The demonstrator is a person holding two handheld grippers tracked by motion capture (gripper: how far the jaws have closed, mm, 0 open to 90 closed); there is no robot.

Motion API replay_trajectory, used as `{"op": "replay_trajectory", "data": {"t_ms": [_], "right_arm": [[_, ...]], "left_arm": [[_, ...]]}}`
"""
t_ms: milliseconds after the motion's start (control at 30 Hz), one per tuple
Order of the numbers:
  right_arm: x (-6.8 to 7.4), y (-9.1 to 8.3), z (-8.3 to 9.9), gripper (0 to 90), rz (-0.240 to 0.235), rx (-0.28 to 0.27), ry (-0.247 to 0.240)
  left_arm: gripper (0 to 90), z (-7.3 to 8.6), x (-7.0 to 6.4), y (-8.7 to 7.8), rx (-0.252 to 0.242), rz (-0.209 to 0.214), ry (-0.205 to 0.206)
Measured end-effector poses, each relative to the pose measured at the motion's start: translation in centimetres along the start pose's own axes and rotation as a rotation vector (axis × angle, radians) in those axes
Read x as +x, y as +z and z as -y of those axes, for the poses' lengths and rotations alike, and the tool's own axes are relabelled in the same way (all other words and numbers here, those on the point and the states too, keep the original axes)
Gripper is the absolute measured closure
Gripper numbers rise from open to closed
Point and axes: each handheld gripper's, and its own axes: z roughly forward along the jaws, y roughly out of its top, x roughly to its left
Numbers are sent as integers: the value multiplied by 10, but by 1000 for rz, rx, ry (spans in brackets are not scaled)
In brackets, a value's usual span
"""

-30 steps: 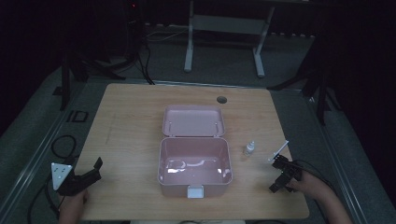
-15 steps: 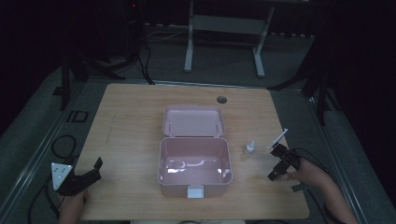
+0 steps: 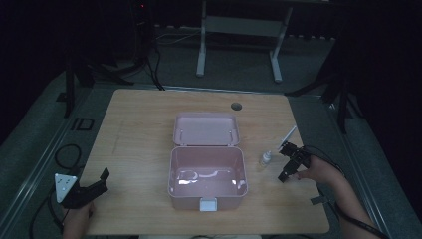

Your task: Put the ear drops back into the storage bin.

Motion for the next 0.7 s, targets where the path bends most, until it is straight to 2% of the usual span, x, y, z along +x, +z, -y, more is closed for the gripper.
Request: {"op": "replay_trajectory", "data": {"t_ms": [367, 700], "right_arm": [[0, 0, -38, 158, -25, 0, -3], [-2, 1, -59, 195, -23, 6, 21]], "left_arm": [[5, 0, 0, 0, 0, 2, 0], [5, 0, 0, 0, 2, 0, 1]]}}
